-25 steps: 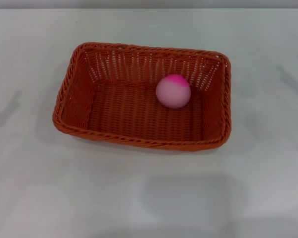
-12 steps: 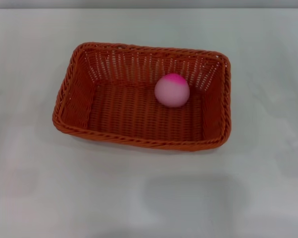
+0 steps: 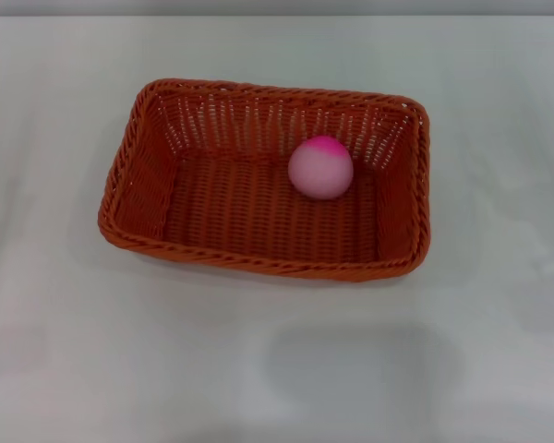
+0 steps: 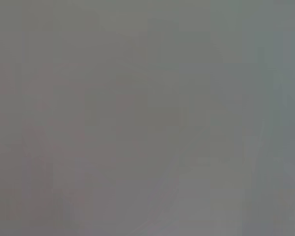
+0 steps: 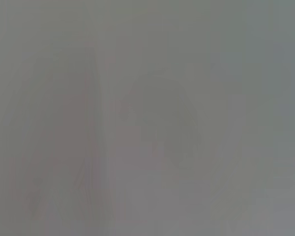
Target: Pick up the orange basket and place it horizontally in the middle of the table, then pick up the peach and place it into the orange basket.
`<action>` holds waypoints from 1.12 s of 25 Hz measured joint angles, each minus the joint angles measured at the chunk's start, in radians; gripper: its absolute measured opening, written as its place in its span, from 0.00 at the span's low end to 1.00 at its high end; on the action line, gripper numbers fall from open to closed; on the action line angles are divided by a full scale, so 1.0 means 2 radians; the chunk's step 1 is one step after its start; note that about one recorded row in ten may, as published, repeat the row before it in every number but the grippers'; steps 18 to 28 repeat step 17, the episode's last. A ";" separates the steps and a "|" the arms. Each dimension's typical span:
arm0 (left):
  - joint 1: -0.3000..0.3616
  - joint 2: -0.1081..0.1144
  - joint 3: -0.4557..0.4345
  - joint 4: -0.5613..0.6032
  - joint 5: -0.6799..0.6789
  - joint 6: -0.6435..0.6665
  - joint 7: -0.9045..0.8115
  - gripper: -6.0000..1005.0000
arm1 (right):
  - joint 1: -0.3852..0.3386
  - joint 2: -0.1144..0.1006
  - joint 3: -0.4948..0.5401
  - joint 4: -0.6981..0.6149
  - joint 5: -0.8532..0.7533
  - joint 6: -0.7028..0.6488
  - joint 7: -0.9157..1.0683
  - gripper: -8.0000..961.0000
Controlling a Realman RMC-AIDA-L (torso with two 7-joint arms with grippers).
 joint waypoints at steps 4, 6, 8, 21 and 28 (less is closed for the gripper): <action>0.002 -0.001 0.000 0.001 -0.005 0.000 0.000 0.84 | 0.002 0.000 0.013 0.005 0.001 -0.002 -0.004 0.89; 0.003 -0.001 0.000 0.005 -0.012 -0.001 0.000 0.84 | 0.004 0.000 0.021 0.007 0.001 -0.001 -0.004 0.89; 0.003 -0.001 0.000 0.010 -0.016 -0.002 0.000 0.84 | 0.006 0.000 0.025 0.007 0.001 -0.002 -0.005 0.89; -0.004 -0.001 0.003 0.012 -0.023 -0.007 0.001 0.84 | 0.012 -0.001 0.026 0.004 0.001 -0.003 -0.006 0.89; -0.004 -0.001 0.003 0.012 -0.023 -0.007 0.001 0.84 | 0.012 -0.001 0.026 0.004 0.001 -0.003 -0.006 0.89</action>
